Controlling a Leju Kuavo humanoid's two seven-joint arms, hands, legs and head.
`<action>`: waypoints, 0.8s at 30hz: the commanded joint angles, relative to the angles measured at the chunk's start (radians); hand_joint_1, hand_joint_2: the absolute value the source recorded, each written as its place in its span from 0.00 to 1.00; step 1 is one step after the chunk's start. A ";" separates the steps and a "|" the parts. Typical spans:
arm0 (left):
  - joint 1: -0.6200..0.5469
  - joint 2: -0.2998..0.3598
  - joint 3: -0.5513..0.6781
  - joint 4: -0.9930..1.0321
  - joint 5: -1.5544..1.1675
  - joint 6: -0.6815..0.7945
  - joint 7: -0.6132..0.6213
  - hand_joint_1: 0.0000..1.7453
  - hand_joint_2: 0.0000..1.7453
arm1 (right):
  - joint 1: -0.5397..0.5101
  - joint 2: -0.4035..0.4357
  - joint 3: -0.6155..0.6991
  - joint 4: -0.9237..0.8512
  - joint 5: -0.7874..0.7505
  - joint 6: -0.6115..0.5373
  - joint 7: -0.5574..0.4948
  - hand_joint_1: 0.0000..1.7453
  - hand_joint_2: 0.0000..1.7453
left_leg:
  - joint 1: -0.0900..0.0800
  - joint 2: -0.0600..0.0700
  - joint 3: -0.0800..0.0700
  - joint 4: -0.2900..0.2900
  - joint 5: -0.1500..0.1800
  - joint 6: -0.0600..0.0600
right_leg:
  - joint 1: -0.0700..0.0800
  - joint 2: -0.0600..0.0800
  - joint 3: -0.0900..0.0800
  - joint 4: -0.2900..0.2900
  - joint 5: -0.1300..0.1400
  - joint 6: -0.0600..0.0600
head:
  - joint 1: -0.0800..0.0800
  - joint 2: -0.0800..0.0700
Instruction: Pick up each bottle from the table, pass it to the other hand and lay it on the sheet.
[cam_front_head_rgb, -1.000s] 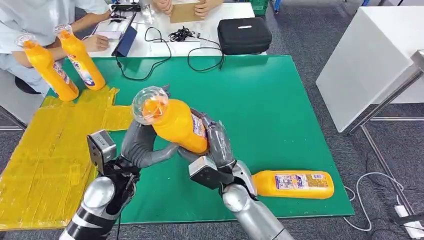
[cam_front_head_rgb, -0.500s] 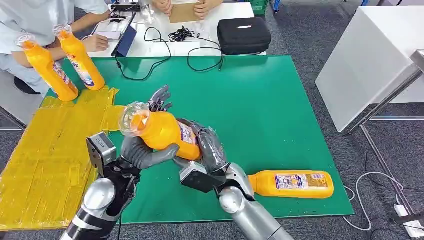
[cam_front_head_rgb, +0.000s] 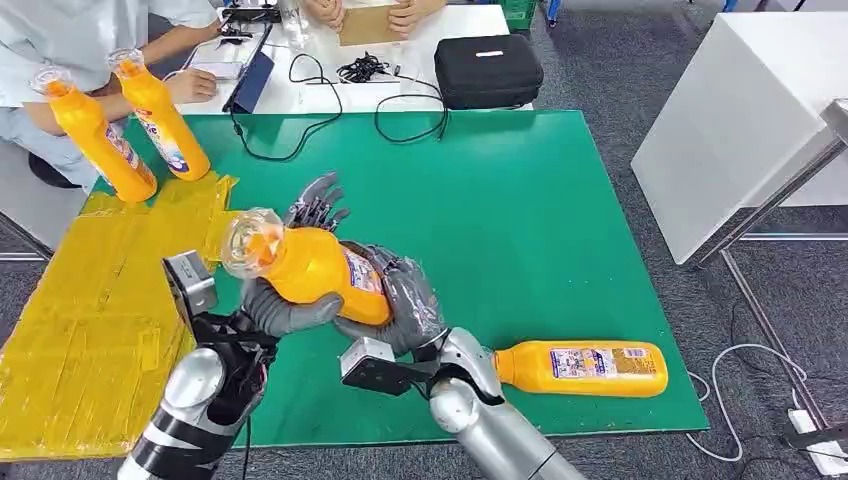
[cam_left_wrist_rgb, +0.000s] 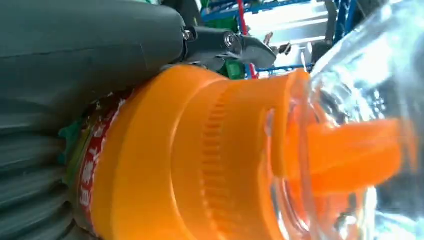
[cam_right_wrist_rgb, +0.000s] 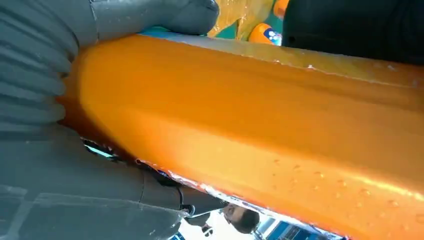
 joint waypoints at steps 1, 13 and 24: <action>-0.100 -0.043 0.020 0.173 0.027 0.010 0.016 0.00 1.00 | -0.025 -0.034 0.207 -0.024 0.015 0.024 -0.035 1.00 1.00 | 0.001 -0.001 0.004 0.000 -0.002 -0.002 | 0.001 -0.002 0.005 0.000 -0.002 -0.001 | 0.000 0.000; -0.052 -0.080 0.070 0.098 0.041 0.157 -0.044 1.00 1.00 | -0.030 -0.029 0.197 0.029 -0.008 0.014 -0.025 1.00 1.00 | 0.001 0.000 0.004 0.000 -0.002 -0.002 | 0.001 -0.001 0.005 -0.001 -0.002 -0.001 | 0.000 0.000; -0.029 -0.071 0.092 0.056 0.012 0.240 -0.093 1.00 1.00 | -0.020 -0.027 0.160 0.023 -0.042 0.006 -0.014 1.00 1.00 | 0.001 0.000 0.003 0.000 -0.001 -0.002 | 0.001 -0.001 0.004 -0.001 -0.001 -0.001 | 0.000 0.000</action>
